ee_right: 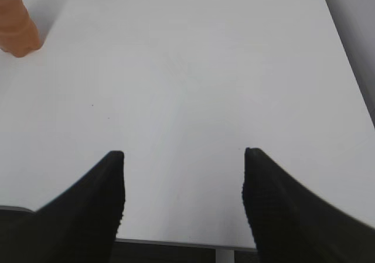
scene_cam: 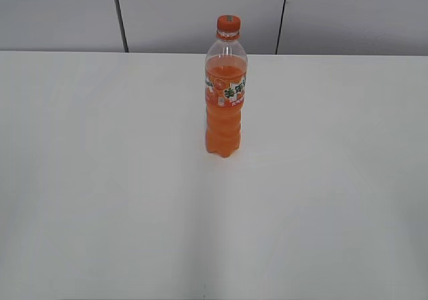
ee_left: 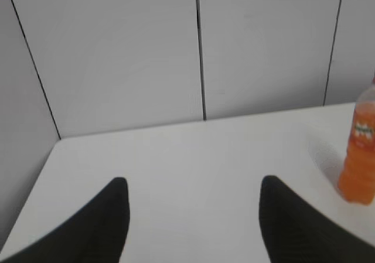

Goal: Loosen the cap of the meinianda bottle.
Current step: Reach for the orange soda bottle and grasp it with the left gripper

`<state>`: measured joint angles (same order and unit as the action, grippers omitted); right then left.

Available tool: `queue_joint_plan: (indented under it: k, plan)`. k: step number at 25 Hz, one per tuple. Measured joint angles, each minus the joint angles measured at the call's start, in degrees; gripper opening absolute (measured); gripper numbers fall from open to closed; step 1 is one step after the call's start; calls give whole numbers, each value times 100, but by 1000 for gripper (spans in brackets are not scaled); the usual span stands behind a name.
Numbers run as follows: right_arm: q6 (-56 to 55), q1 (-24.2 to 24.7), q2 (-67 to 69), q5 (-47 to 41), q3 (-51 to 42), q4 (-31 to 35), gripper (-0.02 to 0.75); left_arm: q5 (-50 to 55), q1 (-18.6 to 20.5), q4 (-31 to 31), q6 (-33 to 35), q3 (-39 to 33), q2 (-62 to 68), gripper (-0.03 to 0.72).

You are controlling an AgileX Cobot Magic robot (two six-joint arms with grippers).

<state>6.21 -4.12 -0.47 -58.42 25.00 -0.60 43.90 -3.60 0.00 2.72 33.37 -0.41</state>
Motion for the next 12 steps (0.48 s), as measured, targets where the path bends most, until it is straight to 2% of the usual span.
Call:
queue_joint_plan:
  k: [6,12]
  plan:
    - [0,0,0,0,0,0,476,-939,0,113,0,0,0,435]
    - [0,0,0,0,0,0,476,-1361,0,269,0,0,92,435]
